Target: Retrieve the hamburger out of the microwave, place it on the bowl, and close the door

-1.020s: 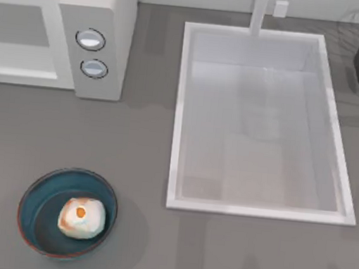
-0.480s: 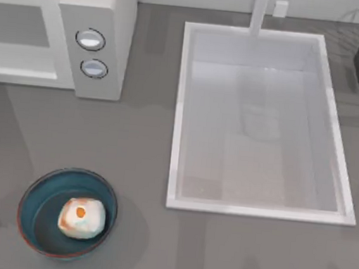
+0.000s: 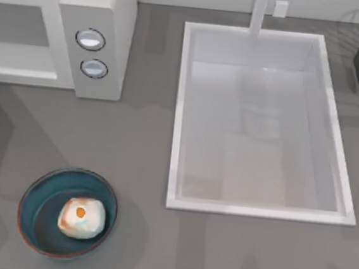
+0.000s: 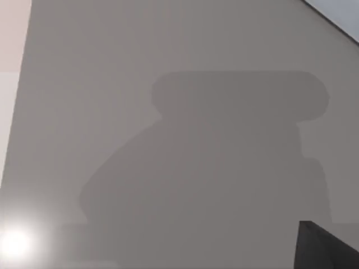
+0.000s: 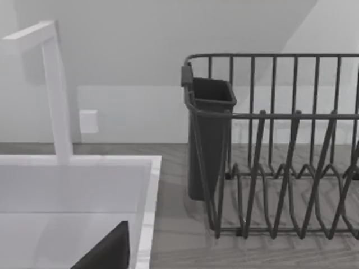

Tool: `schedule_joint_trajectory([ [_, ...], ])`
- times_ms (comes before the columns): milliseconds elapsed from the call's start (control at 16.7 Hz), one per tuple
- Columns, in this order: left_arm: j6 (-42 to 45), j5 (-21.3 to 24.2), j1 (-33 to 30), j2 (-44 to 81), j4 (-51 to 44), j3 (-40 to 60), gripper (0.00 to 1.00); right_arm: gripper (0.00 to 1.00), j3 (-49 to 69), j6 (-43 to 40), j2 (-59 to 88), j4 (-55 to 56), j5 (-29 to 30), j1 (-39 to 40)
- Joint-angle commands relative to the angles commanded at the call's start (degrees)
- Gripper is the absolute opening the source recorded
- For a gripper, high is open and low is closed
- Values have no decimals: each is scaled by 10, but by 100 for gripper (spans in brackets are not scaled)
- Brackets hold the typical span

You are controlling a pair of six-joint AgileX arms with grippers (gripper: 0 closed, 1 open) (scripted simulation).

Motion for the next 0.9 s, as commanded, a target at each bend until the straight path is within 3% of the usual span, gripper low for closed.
schedule_joint_trajectory([
  [300,-109,-65,-118,-122,39,-105,0,100,0,0,0,0,0,0],
  [720,-131,-80,-139,-138,45,-121,0,100,0,0,0,0,0,0],
  [900,-176,-120,-195,-160,47,-135,0,100,0,0,0,0,0,0],
])
